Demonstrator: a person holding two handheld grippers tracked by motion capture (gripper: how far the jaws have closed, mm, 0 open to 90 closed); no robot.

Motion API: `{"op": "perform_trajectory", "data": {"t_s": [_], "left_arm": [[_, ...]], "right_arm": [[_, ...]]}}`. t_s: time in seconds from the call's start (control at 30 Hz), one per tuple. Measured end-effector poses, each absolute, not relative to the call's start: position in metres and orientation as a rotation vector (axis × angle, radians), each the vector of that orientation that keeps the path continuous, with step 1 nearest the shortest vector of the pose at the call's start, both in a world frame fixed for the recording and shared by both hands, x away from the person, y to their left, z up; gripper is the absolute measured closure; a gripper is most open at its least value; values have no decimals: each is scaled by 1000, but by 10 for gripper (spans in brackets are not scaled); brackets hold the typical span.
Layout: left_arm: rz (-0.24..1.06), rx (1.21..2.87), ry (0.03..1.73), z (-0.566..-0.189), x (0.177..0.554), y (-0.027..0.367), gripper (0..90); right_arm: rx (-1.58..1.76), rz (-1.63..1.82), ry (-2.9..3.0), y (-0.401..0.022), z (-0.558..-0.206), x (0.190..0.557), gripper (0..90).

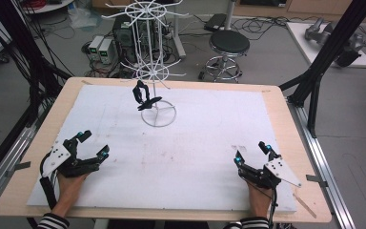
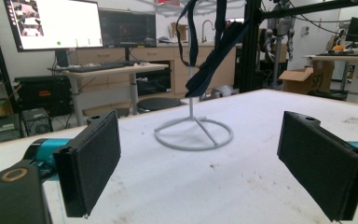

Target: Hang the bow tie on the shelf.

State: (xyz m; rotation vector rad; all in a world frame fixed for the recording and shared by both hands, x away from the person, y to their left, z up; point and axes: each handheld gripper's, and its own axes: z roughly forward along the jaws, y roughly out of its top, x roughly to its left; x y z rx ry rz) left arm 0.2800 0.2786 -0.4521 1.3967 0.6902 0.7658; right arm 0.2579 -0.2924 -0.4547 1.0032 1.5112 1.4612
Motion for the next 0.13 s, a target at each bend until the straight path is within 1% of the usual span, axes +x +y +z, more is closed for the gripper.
{"op": "perform_trajectory", "data": {"t_s": [0.13], "left_arm": [[784,1367,686,-455,278,280,140]], "right_arm": [[1005,1461,1512,-292,-455,258,100]]}}
